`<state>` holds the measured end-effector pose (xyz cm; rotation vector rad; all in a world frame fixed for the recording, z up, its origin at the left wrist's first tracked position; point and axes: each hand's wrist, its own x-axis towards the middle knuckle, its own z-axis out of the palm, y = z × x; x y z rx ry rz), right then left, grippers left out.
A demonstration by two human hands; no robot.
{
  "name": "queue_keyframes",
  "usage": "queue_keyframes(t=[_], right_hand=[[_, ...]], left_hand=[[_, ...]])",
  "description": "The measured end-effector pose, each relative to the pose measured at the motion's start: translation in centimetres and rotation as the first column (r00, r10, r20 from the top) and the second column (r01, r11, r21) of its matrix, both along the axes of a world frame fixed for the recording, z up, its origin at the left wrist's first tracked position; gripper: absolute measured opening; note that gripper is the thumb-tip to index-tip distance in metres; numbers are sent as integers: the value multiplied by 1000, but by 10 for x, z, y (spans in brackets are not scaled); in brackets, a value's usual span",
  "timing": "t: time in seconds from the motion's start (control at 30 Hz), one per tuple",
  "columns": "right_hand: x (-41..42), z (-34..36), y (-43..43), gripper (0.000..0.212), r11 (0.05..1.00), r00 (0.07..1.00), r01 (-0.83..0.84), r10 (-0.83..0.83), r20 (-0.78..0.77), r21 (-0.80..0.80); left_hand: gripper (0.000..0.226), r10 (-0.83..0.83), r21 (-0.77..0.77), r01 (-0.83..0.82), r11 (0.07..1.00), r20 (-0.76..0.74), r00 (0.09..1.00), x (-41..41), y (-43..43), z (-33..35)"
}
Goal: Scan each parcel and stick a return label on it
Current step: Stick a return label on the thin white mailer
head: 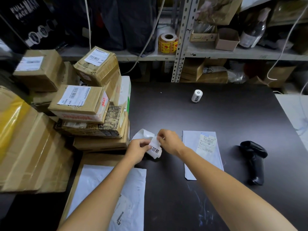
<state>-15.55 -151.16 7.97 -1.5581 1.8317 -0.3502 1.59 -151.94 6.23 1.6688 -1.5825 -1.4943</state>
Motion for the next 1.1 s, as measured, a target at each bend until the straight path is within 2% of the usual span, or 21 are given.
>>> queue_keyframes(t=[0.1,0.17,0.33,0.47,0.6,0.67,0.73,0.83,0.93,1.1], right_hand=[[-19,5,1,12,980,976,200,-197,95,-16],[-37,14,4,18,962,955,271,-264,132,-34],[-89,35,12,14,955,947,295,-297,124,29],[-125,42,32,18,941,935,335,-338,104,53],[-157,41,55,25,914,909,399,-405,97,72],[-170,40,67,34,902,896,416,-428,119,116],[-180,37,79,42,885,877,426,-455,154,188],[-191,30,96,24,888,893,408,-437,110,213],[-197,16,110,4,888,889,401,-436,139,224],[-195,-7,119,7,890,891,373,-422,165,261]], left_hand=[[25,63,26,-64,998,24,998,5,-4,-2],[27,83,47,-85,995,60,995,3,-6,-3],[35,157,12,-159,987,107,982,-18,-9,5],[63,158,-161,-122,979,233,959,-52,-6,21],[48,76,-263,-13,965,232,970,-89,7,28],[41,-22,-201,75,977,250,968,-107,16,23],[39,-135,-19,144,989,235,963,-123,28,13],[41,-244,170,212,962,197,950,-137,48,-2],[42,-171,196,138,971,166,971,-146,56,-8],[46,-84,207,57,977,124,989,-154,55,-12]])
